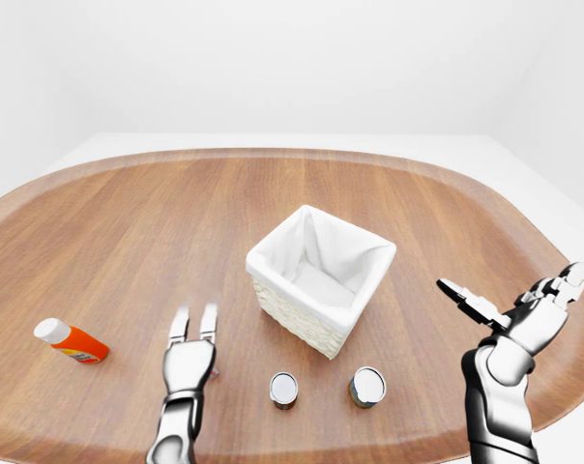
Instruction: Pick up the alphabet soup and the cream cheese box, and put them in the basket.
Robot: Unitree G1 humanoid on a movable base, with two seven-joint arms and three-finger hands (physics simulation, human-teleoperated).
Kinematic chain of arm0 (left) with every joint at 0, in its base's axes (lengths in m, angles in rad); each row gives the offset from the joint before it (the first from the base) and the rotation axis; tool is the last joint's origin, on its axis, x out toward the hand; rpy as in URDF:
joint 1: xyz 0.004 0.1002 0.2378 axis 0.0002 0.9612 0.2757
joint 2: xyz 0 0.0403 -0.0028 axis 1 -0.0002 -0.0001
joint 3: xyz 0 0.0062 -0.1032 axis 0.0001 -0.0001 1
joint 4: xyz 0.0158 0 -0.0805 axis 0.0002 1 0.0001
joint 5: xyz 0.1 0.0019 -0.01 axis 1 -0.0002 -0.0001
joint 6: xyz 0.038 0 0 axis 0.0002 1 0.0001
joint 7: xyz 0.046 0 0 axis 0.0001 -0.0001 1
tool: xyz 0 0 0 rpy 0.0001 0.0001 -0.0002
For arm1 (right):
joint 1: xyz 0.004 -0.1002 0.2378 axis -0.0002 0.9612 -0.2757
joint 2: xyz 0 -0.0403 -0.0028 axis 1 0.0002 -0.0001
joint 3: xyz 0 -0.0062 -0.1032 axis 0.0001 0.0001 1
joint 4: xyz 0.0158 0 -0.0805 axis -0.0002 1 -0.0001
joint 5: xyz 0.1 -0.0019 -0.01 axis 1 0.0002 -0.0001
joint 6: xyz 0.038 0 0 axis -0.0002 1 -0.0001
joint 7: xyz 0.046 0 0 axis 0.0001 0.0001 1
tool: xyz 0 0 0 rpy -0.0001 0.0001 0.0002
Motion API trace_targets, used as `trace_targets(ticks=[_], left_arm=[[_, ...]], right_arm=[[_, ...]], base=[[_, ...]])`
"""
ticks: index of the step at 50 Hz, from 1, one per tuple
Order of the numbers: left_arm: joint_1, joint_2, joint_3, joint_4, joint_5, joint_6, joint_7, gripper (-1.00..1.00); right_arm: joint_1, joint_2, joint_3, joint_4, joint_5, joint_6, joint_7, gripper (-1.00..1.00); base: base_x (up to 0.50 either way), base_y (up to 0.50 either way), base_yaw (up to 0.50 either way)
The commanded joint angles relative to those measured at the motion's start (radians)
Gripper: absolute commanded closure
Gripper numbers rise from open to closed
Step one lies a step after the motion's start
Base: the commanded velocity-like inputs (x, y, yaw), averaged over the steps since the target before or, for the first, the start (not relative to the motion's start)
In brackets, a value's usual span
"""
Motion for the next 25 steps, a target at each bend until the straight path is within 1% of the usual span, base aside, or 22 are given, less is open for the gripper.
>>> trace_targets(ticks=[1, 6, 14, 17, 21, 25], left_arm=[[-0.025, 0.010, 0.009, 0.056, -0.047, 0.000, 0.020, -1.00], [-0.052, 0.014, 0.008, 0.114, -0.070, 0.000, 0.046, -1.00], [-0.075, 0.024, 0.010, 0.156, -0.107, 0.000, 0.050, -1.00], [-0.102, 0.028, 0.011, 0.207, -0.122, 0.000, 0.067, -1.00], [-0.119, 0.030, 0.005, 0.241, -0.140, 0.000, 0.065, -1.00], [-0.154, 0.035, -0.001, 0.306, -0.157, 0.000, 0.079, -1.00]], right_arm=[[-0.001, -0.001, 0.000, 0.003, 0.000, 0.000, 0.000, -1.00], [-0.003, -0.002, 0.001, 0.008, -0.001, 0.000, 0.000, -1.00], [-0.003, -0.002, 0.001, 0.004, -0.001, 0.000, 0.000, -1.00], [-0.004, -0.002, 0.001, 0.008, 0.000, 0.000, 0.000, -1.00], [-0.003, -0.002, 0.002, 0.006, -0.001, 0.000, 0.000, -1.00], [-0.001, -0.001, 0.002, 0.001, -0.001, 0.000, 0.000, -1.00]], base=[[0.00, 0.00, 0.00], [0.00, 0.00, 0.00], [0.00, 0.00, 0.00], [0.00, 0.00, 0.00], [0.00, 0.00, 0.00], [0.00, 0.00, 0.00]])
